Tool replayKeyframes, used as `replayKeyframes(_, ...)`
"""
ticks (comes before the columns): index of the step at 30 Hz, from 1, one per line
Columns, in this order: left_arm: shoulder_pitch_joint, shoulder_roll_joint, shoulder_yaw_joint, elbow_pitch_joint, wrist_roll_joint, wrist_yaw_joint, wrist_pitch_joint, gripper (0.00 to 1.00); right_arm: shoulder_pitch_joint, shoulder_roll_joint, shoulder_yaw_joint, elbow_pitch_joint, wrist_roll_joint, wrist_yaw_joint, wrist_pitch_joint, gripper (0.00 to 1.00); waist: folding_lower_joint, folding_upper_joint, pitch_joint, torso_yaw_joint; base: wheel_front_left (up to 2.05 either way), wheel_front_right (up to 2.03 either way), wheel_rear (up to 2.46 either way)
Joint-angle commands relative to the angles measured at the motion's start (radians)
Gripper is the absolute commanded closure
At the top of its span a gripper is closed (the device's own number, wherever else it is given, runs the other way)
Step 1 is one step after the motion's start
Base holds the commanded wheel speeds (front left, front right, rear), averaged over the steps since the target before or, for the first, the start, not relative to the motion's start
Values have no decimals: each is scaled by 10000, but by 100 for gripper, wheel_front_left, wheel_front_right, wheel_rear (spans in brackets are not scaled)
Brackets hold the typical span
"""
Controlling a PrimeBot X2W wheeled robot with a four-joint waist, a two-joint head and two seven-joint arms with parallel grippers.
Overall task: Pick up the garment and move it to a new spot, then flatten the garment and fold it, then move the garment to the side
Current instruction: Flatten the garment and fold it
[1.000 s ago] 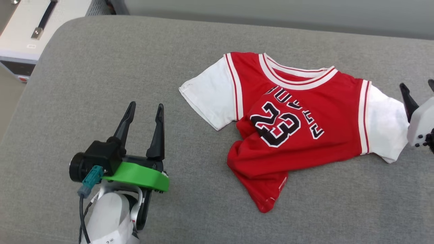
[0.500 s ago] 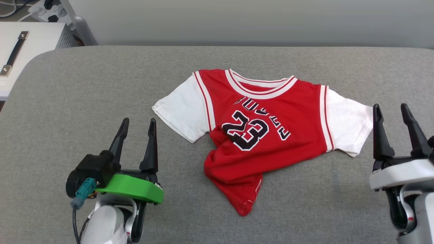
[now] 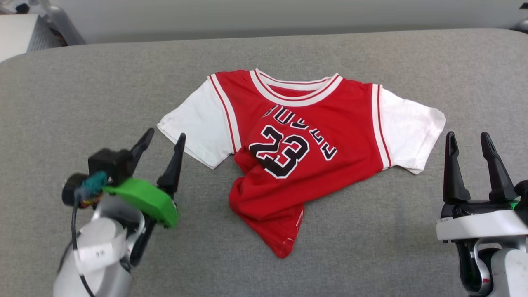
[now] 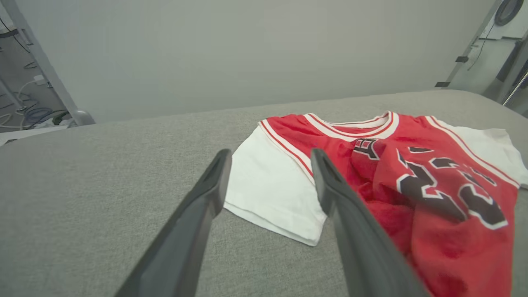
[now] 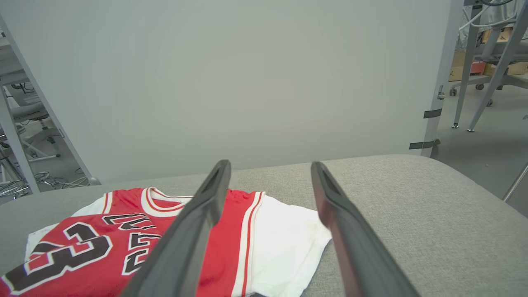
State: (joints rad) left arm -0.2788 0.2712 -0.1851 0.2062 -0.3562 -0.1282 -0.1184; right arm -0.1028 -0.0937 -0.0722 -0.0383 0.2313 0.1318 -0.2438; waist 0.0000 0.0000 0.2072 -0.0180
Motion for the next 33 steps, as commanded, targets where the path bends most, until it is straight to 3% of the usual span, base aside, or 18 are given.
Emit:
replayKeyframes(1, -590, 415, -205, 126, -190, -25, 592, 0, 59, 85, 23, -104, -72, -11, -78, 0, 0, 0, 529, -382, 0, 0, 0)
replayKeyframes(7, -2683, 2164, -1241, 463, -1712, -25, 3959, 0, -251, 190, 103, -188, -111, -11, -113, 0, 0, 0, 1225, -880, 0, 0, 0)
replayKeyframes(11, -3834, 2863, -1556, 943, -2631, -20, 6412, 0, -388, 240, 158, -122, -141, -11, -137, 0, 0, 0, 1665, -1092, 0, 0, 0)
replayKeyframes(12, -4445, 3020, -1450, 1532, -2971, 344, 7831, 0, -520, 260, 264, -41, -146, -11, -153, 0, 0, 0, 1903, -1267, 0, 0, 0)
replayKeyframes(13, -4615, 3098, -1516, 1703, -3038, 388, 8377, 0, -567, 271, 303, -39, -147, -11, -158, 0, 0, 0, 1991, -1330, 0, 0, 0)
replayKeyframes(17, -5138, 3288, -1623, 2177, -3108, 482, 9377, 0, -731, 309, 415, -5, -152, -11, -170, 0, 0, 0, 2285, -1507, 0, 0, 0)
replayKeyframes(29, -5108, 3150, -2117, 3430, -3182, 419, 10186, 0, -844, 381, 441, -51, -255, -11, -178, 0, 0, 0, 2598, -1583, 0, 0, 0)
replayKeyframes(30, -5039, 3081, -2139, 3463, -3301, 402, 10342, 65, -853, 383, 427, -35, -273, -11, -178, 0, 0, 0, 2586, -1550, 0, 0, 0)
replayKeyframes(31, -4959, 2995, -2149, 3473, -3441, 389, 10492, 100, -860, 384, 408, -14, -302, -11, -178, 0, 0, 0, 2558, -1503, 0, 0, 0)
replayKeyframes(33, -4840, 2894, -2149, 3437, -3634, 381, 10675, 100, -877, 374, 383, 23, -360, -11, -178, 0, 0, 0, 2493, -1413, 0, 0, 0)
